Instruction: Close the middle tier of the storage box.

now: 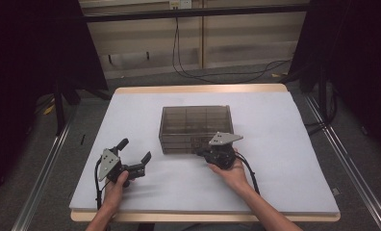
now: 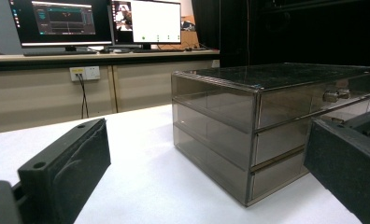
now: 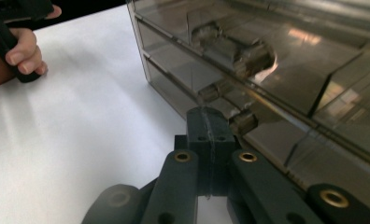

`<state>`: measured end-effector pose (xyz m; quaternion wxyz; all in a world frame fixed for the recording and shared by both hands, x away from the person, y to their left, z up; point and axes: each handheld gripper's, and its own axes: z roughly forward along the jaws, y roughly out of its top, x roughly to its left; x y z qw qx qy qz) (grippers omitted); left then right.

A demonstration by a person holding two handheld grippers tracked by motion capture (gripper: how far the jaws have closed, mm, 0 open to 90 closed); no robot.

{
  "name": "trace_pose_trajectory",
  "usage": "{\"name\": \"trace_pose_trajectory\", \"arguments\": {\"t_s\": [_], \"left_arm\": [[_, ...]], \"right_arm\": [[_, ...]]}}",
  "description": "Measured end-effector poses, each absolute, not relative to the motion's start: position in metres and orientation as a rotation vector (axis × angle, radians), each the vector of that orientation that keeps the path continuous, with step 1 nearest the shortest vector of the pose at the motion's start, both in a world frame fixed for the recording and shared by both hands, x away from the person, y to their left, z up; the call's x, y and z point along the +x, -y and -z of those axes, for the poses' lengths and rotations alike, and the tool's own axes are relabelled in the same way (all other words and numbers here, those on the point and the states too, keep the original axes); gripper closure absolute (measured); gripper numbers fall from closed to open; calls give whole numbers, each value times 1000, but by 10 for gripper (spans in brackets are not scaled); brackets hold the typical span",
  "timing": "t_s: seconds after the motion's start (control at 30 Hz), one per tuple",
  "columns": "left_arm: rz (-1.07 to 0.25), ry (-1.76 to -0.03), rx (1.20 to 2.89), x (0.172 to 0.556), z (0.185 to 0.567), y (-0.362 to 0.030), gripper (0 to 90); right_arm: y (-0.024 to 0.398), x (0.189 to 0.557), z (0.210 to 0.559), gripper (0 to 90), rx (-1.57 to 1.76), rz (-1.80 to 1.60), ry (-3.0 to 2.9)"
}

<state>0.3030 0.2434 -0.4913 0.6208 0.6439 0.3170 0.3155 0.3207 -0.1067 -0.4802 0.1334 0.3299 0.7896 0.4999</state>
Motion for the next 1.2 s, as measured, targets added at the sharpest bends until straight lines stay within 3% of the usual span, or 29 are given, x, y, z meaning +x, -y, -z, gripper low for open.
{"name": "trace_pose_trajectory", "arguments": {"t_s": [0.17, 0.2, 0.43, 0.47, 0.5, 0.53, 0.6, 1.2], "left_arm": [[-727, -729, 1480, 303, 491, -243, 9], [-724, -730, 1480, 303, 491, -243, 8], [-728, -729, 1480, 303, 491, -243, 9], [-726, -729, 1481, 303, 491, -243, 9], [-726, -729, 1481, 303, 491, -243, 9], [-722, -731, 1480, 303, 491, -243, 9], [-722, -731, 1480, 303, 491, -243, 9], [-727, -732, 1481, 303, 491, -243, 9]], "right_arm": [[109, 317, 478, 898, 944, -1442, -2318], [110, 313, 475, 836, 937, -1457, -2320], [120, 305, 467, 722, 926, -1499, -2334], [124, 302, 465, 634, 932, -1522, -2332], [124, 302, 465, 634, 932, -1522, -2332], [128, 299, 462, 539, 950, -1521, -2326], [132, 296, 461, 475, 962, -1518, -2325], [184, 276, 448, 293, 1073, -1465, -2236]]}}
